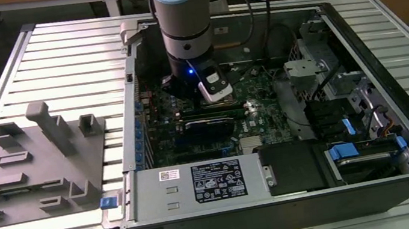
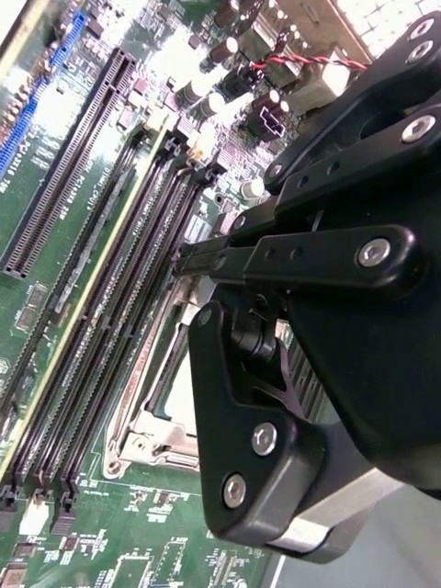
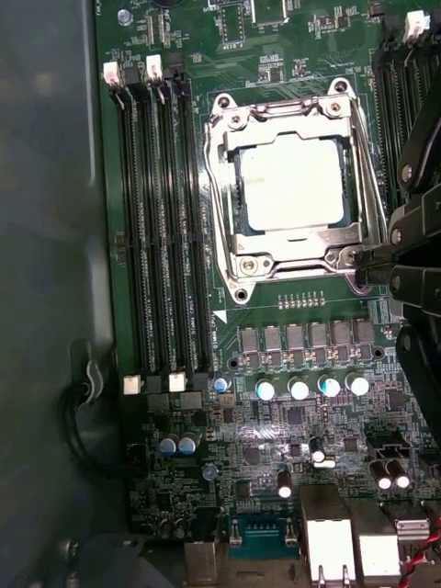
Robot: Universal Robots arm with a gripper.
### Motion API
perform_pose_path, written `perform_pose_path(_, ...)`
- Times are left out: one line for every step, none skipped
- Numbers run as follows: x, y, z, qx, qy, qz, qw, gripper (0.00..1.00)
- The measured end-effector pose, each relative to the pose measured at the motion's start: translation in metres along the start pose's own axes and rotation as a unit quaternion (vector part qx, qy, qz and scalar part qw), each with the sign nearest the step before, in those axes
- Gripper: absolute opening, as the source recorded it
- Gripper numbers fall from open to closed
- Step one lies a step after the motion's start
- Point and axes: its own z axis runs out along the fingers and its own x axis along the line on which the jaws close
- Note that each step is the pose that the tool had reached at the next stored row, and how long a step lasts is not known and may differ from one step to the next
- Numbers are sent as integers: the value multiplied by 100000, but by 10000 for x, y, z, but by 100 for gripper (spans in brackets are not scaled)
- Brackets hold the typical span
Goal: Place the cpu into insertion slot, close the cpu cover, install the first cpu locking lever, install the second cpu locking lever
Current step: 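Install the second cpu locking lever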
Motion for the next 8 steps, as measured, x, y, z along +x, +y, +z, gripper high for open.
perform_pose_path(1, -4, 3, -55, 15, 5, 100000, 11)
perform_pose_path(1, -7, 6, -183, 31, 9, 100000, 11)
perform_pose_path(1, -9, 9, -389, 42, 22, 99999, 11)
perform_pose_path(1, -9, 9, -638, 59, 45, 99998, 11)
perform_pose_path(0, -10, 10, -868, 79, 59, 99996, 11)
perform_pose_path(1, -9, 11, -960, 78, 67, 99995, 11)
perform_pose_path(1, -8, 12, -967, 78, 70, 99995, 11)
perform_pose_path(1, -9, 11, -962, 83, 71, 99995, 11)
